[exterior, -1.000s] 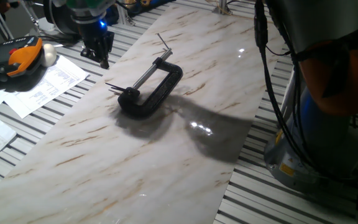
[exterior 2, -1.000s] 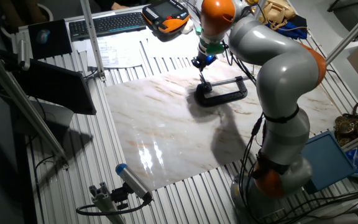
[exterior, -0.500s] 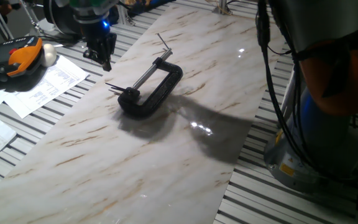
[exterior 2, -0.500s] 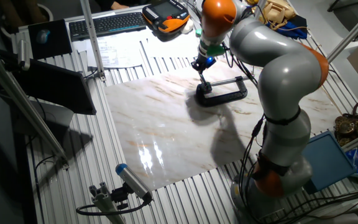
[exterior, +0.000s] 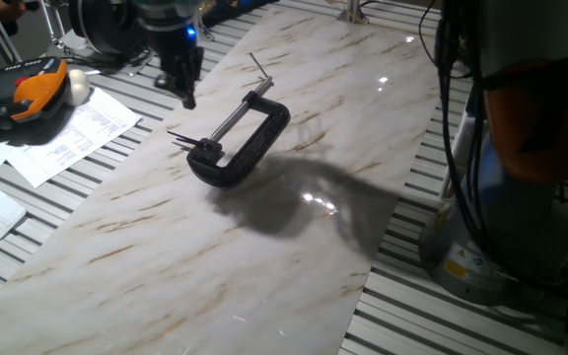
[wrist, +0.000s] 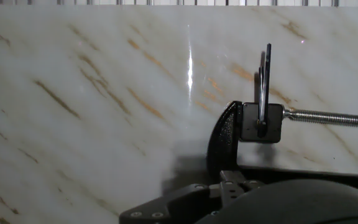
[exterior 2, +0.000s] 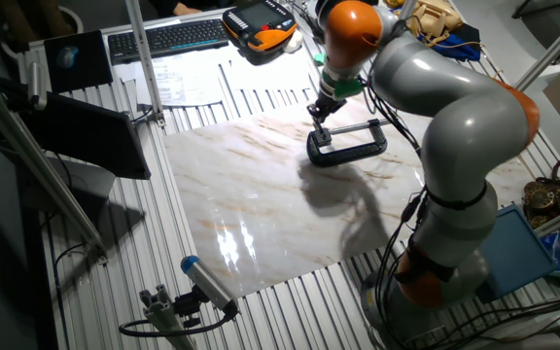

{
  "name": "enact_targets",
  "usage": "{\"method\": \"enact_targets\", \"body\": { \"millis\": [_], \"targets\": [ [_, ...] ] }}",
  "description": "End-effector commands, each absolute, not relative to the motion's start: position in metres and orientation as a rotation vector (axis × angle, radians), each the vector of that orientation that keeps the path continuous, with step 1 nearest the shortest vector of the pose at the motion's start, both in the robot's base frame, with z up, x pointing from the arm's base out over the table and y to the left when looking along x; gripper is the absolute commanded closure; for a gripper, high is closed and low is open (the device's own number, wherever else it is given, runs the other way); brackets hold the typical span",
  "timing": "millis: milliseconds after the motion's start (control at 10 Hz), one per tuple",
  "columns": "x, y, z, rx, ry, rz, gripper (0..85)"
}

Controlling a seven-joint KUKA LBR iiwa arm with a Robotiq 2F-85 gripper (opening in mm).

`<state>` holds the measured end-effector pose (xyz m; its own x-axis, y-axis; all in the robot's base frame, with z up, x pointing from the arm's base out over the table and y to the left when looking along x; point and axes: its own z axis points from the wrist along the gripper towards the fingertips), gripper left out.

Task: Turn the hands of a clock

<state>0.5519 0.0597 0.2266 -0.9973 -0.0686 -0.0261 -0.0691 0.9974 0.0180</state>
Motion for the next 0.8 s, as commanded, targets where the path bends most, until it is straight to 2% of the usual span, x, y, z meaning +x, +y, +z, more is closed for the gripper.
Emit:
{"method": "enact_targets", "body": {
  "millis": [0,700],
  "targets": [
    [0.550,0.059,0.228,-0.103,3.115,0.018,85.0],
    [0.536,0.052,0.231,-0.114,3.122,-0.013,85.0]
  ]
}}
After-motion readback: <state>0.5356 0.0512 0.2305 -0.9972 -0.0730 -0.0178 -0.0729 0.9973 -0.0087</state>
